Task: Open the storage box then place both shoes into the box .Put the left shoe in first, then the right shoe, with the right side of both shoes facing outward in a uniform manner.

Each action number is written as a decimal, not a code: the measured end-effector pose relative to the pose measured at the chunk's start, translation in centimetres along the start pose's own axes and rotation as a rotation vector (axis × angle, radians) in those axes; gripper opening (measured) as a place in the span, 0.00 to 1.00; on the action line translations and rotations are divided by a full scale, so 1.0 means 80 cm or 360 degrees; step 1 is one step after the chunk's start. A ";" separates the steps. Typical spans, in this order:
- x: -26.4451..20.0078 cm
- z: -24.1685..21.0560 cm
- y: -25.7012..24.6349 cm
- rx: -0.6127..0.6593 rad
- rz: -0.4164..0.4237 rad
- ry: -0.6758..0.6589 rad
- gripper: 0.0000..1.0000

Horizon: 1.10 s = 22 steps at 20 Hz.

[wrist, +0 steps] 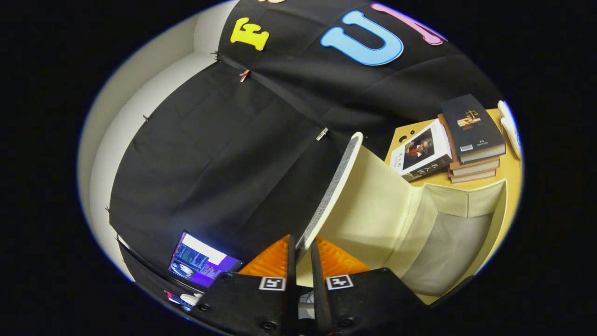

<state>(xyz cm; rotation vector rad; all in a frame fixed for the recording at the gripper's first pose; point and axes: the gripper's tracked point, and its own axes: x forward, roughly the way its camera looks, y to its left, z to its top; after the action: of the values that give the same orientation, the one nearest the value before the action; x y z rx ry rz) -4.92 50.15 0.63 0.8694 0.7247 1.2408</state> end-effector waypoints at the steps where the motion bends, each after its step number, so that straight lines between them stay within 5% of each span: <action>1: 0.009 0.001 -0.002 -0.0036 -0.0009 0.0010 0.30; 2: 0.012 -0.001 -0.002 -0.0048 -0.0006 0.0019 0.34; 3: 0.015 -0.003 -0.001 -0.0051 -0.0009 0.0025 0.50; 7: 0.008 -0.001 -0.020 -0.0102 -0.0091 0.0015 0.88; 11: -0.027 0.008 -0.049 -0.0155 -0.0243 -0.0041 0.96; 17: -0.125 0.037 -0.080 -0.0261 -0.0426 -0.0231 0.96; 22: -0.235 0.047 -0.122 -0.0492 -0.0712 -0.0316 0.96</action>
<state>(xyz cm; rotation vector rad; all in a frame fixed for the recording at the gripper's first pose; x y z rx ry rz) -0.50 30.10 -5.83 0.5276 0.5128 0.8234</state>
